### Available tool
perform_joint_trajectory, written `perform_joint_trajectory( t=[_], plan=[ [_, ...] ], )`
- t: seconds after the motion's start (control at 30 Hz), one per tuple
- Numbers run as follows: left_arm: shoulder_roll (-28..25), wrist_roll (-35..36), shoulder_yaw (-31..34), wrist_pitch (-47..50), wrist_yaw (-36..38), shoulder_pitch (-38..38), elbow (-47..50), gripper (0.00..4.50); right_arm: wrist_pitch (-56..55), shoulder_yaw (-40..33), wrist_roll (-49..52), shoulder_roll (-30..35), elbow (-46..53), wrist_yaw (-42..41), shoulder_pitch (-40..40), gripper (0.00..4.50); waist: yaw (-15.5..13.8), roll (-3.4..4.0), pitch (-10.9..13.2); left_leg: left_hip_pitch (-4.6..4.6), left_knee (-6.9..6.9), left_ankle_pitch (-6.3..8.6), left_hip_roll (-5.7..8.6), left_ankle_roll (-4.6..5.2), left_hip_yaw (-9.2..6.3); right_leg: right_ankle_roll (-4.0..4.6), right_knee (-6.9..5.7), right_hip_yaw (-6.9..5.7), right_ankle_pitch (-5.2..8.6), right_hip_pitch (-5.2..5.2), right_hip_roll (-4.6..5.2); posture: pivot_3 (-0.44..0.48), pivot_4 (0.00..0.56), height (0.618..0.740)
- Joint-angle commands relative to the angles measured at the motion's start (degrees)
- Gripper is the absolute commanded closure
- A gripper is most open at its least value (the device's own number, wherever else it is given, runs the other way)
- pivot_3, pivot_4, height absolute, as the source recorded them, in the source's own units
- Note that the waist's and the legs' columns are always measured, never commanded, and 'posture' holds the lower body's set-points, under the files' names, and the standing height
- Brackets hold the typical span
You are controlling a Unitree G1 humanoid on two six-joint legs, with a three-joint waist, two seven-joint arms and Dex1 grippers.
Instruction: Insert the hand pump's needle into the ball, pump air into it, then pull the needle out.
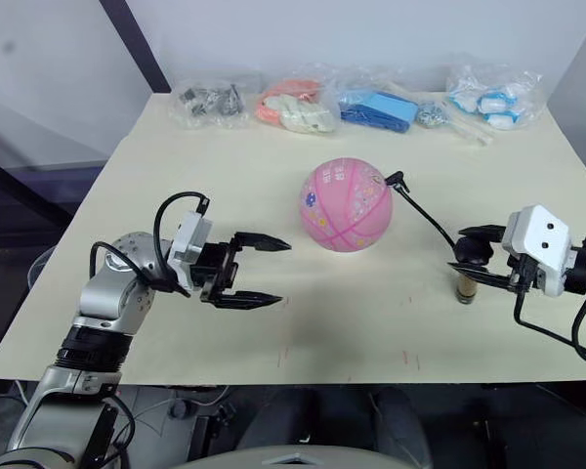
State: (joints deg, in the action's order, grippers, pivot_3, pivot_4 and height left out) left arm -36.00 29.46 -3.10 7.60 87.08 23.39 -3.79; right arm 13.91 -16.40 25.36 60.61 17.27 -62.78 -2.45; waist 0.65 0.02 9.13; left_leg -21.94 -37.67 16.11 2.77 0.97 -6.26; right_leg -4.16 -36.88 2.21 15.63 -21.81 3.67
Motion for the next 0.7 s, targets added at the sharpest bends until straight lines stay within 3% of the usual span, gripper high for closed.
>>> perform_joint_trajectory(
  t=[0.03,0.2,0.3,0.5,0.7],
  plan=[
    [-0.4,1.0,1.2,-0.7,0.3,0.1,1.8,0.02,-0.1,-0.6,-0.3,2.1,1.3,-1.5,-2.6,2.38,0.0,0.01,0.0,-0.05,0.00,0.00,-0.05,0.00,0.16,0.00,0.00,0.00,0.00,-0.05,0.01,0.000,0.150,0.740],
    [0.3,1.1,1.1,-0.5,-0.5,0.2,2.4,0.02,-1.4,6.5,-6.0,3.3,3.8,-2.3,-3.7,2.38,0.0,0.01,0.0,-0.24,-0.16,0.00,-0.40,0.03,0.85,0.00,0.00,-0.18,0.00,-0.08,0.03,0.000,0.150,0.740],
    [0.6,1.3,0.9,-0.4,-0.2,0.5,2.6,0.02,-0.5,13.2,-9.1,0.6,6.2,-0.5,-5.9,2.38,0.1,0.04,0.1,-0.76,-0.67,0.02,-0.95,0.06,1.47,0.03,-0.14,-0.51,0.01,-0.27,-0.06,0.000,0.150,0.740],
    [0.6,0.8,0.8,-1.3,1.0,2.0,1.0,0.02,2.2,25.2,-14.5,-5.6,8.5,0.6,-11.5,2.38,0.0,0.01,0.1,-0.81,-0.84,0.01,-0.93,0.06,1.47,0.04,-0.34,-0.53,0.00,-0.30,-0.10,0.000,0.150,0.740],
    [0.5,0.2,0.6,-2.4,1.8,2.6,-0.2,0.02,3.6,31.3,-18.3,-10.4,9.0,2.1,-12.7,2.38,0.0,-0.02,0.1,-0.81,-0.87,0.00,-0.91,0.05,1.47,0.06,-0.47,-0.56,0.01,-0.37,-0.11,0.000,0.150,0.740]
  ],
)
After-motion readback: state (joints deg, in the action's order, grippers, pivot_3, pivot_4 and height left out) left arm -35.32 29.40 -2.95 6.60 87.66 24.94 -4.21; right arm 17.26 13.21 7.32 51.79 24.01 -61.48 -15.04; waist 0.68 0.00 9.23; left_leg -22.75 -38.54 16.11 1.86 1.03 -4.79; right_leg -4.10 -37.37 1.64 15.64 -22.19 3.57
